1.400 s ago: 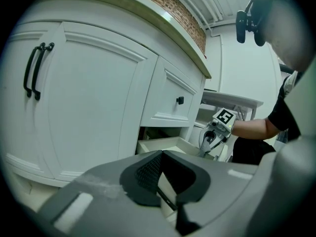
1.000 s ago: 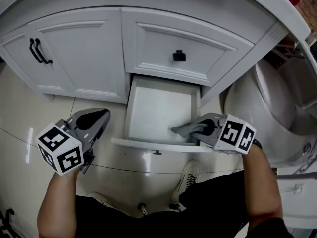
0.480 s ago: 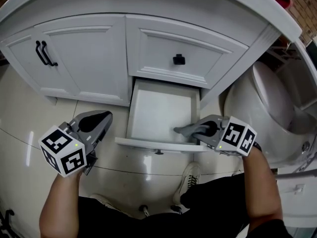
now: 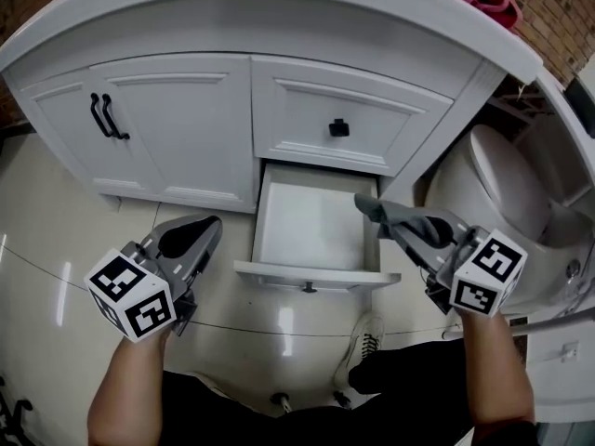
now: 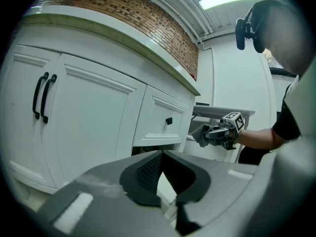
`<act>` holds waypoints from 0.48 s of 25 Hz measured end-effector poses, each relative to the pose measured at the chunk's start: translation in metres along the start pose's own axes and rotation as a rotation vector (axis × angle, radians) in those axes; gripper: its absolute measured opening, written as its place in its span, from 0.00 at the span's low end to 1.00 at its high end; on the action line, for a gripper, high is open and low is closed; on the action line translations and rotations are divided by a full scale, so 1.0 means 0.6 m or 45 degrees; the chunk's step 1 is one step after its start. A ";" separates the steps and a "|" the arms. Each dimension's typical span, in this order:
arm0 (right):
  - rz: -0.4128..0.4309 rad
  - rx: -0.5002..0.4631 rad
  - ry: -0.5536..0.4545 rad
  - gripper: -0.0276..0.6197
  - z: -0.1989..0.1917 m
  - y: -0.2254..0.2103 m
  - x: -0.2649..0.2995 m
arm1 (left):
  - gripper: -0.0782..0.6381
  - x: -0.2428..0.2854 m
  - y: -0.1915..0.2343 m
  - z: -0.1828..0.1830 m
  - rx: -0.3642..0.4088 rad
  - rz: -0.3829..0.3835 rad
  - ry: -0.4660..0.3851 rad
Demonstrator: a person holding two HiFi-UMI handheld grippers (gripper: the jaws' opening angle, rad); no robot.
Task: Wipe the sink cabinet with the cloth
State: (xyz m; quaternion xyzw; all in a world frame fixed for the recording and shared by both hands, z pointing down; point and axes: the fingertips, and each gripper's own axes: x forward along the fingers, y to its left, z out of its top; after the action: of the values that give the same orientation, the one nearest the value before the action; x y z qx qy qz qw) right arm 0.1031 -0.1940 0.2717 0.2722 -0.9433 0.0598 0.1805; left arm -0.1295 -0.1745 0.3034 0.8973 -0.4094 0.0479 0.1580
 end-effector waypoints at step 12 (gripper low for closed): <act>0.043 0.194 -0.174 0.08 0.022 0.136 -0.054 | 0.11 -0.004 -0.101 0.019 -0.012 -0.154 -0.025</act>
State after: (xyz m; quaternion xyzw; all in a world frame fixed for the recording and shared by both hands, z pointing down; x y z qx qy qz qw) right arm 0.0810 -0.1116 0.2462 0.2728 -0.9505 0.1155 0.0934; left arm -0.0860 -0.1392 0.2772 0.9200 -0.3563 0.0277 0.1608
